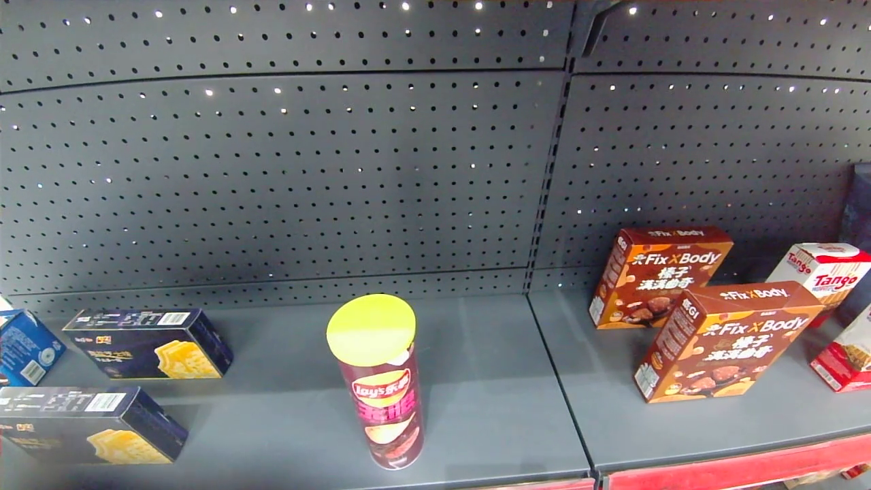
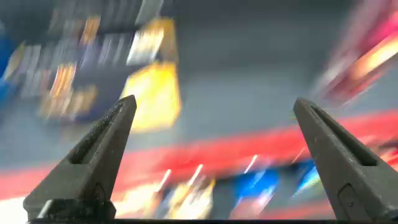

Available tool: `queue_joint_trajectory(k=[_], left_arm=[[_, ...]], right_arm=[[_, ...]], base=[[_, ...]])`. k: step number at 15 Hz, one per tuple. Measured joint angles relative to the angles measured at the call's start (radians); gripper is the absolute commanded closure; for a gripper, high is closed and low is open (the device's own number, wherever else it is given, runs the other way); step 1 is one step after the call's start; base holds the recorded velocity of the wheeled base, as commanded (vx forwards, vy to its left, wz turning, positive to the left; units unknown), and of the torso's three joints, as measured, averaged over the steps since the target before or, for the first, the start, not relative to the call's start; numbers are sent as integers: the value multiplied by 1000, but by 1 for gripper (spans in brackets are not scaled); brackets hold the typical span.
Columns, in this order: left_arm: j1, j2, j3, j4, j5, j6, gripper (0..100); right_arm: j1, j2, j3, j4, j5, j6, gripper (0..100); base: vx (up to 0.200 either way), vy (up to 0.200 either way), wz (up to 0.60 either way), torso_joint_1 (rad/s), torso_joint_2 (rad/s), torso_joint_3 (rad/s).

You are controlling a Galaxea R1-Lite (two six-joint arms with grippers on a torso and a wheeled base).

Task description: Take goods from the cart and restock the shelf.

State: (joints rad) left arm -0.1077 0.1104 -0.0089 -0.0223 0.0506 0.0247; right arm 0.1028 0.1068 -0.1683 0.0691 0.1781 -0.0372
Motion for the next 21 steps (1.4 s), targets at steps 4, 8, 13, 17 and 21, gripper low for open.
queue_joint_trajectory(k=[4, 8, 13, 17, 21], left_arm=[[0, -15, 9, 15, 9, 7, 0], [-1, -17, 9, 23, -36, -27, 0], [-1, -17, 9, 22, -39, -25, 0], [-1, -16, 9, 22, -40, -25, 0], [-1, -16, 9, 22, -40, -25, 0]], right_arm=[[2, 2, -5, -1, 3, 0, 100], [42, 28, -53, -3, 31, -1, 100], [106, 200, -175, -79, 33, -5, 100], [196, 473, -344, -194, 31, 16, 100], [425, 652, -405, -281, 28, 47, 100]], base=[[0, 0, 0, 0, 0, 0], [0, 0, 0, 0, 0, 0], [0, 0, 0, 0, 0, 0], [0, 0, 0, 0, 0, 0], [0, 0, 0, 0, 0, 0]])
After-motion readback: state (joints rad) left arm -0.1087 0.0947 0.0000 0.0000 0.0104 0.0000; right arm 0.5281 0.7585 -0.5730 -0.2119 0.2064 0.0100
